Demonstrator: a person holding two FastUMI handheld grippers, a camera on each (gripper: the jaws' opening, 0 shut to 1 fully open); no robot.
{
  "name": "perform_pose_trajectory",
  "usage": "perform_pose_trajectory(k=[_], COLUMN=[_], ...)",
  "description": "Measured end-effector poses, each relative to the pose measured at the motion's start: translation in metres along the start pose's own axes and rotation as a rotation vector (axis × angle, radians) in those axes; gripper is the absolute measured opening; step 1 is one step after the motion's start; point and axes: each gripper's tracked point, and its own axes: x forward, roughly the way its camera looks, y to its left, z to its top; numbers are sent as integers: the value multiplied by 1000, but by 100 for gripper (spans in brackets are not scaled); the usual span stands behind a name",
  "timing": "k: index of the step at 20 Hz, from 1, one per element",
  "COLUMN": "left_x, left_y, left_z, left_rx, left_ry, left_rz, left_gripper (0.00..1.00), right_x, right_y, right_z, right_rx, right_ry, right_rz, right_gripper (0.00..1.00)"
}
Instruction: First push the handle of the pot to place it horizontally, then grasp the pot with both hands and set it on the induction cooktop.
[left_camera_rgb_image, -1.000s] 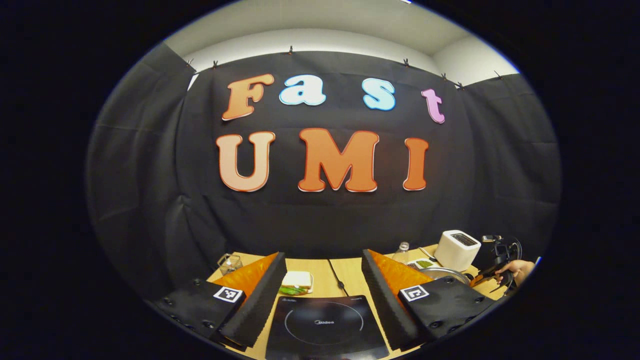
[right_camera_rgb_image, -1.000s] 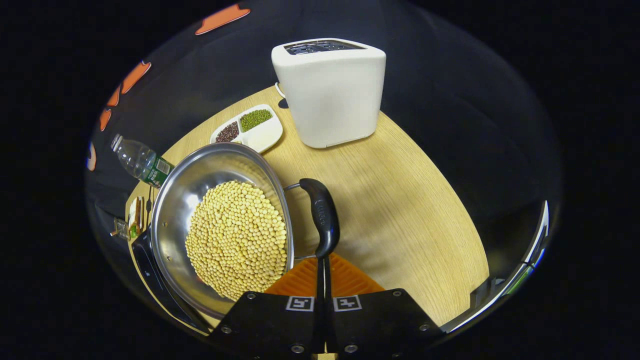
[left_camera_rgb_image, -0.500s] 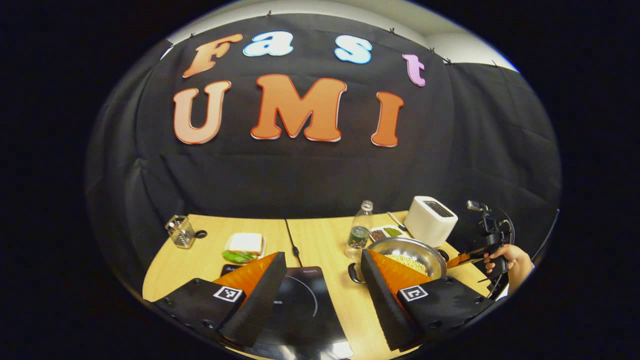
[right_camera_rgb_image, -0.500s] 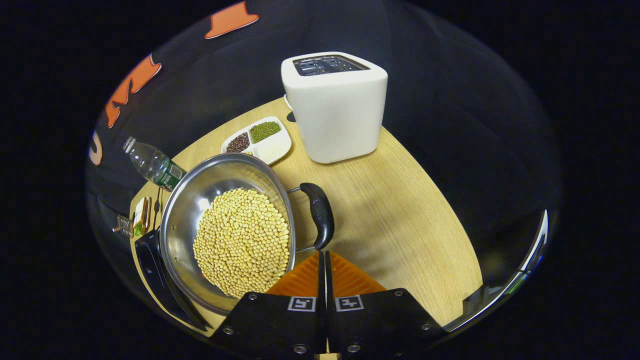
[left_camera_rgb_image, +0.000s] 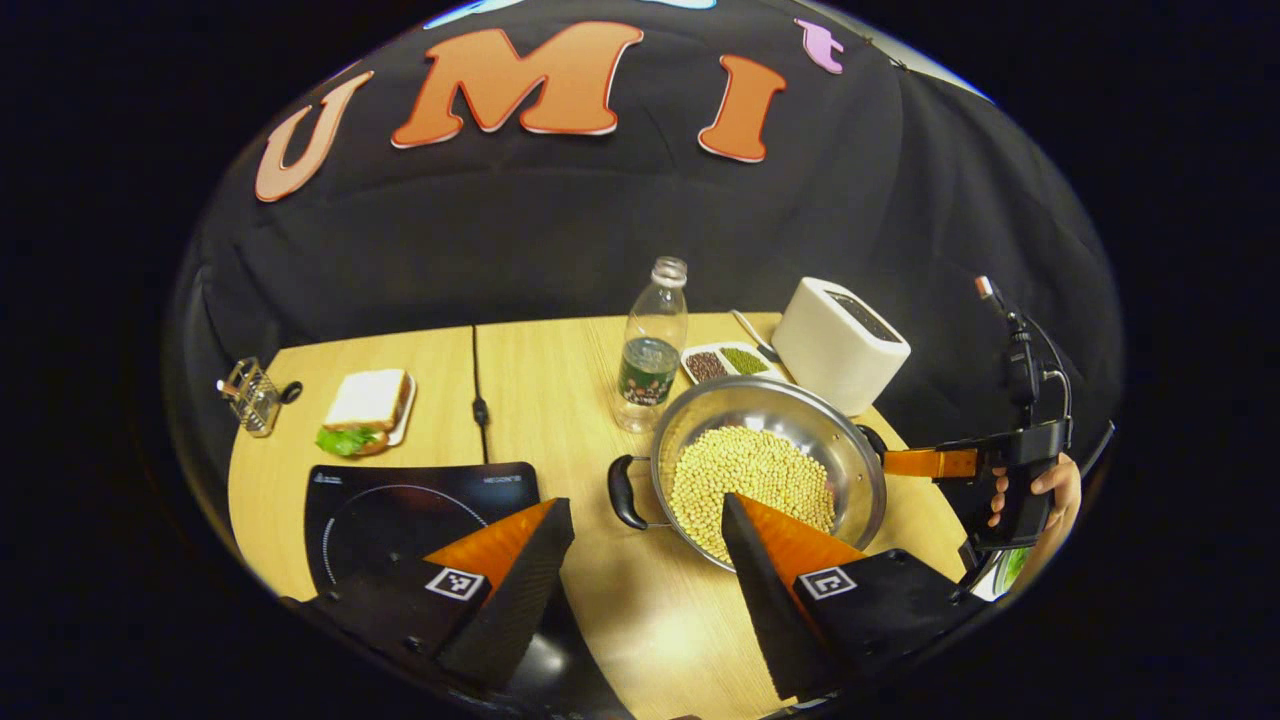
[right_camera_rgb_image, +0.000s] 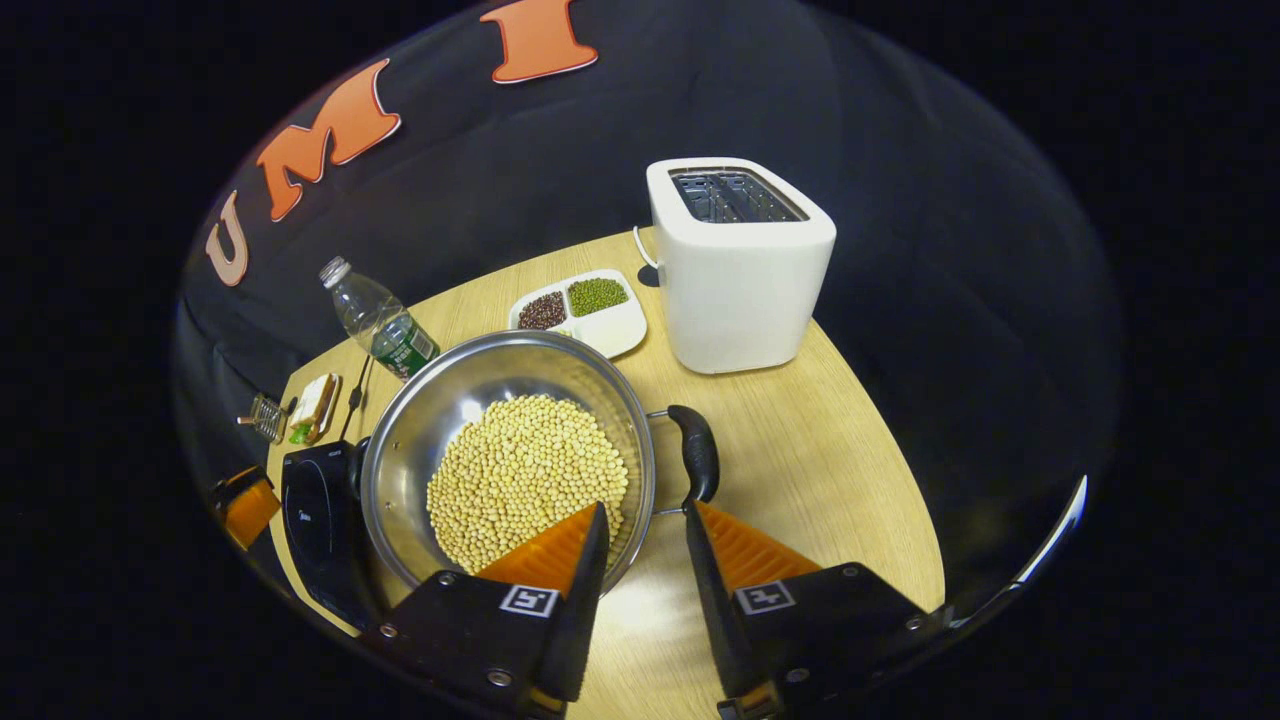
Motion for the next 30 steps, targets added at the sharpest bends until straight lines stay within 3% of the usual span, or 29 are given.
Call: perform_pose_trajectory(k=[2,3,9,13,19,23,26,28,30], left_x=[26,35,89,116,141,156,162,162,161], left_y=[-4,-4,18,29,26,26,24,24,25], left_z=[-7,-9,-23,-28,-34,-39,-38,-37,-36], left_rx=[-1,-4,12,80,53,31,7,4,-7], left_ry=[52,72,116,75,60,56,34,26,10], left_rz=[-6,-5,99,146,153,170,166,169,175], left_gripper=[98,98,98,98,98,94,81,79,78], right_x=[7,10,31,48,76,88,92,92,92], right_y=[-7,-9,-15,-20,-13,-7,-11,-10,-10], right_z=[5,7,17,21,15,12,11,11,12], right_rx=[4,6,-72,-147,-129,-101,-90,-79,-70], right_ry=[-16,-21,-72,-116,-89,-74,-75,-75,-85], right_rz=[-21,-29,-82,-147,-144,-124,-124,-112,-117], right_gripper=[58,71,84,87,87,84,80,72,75])
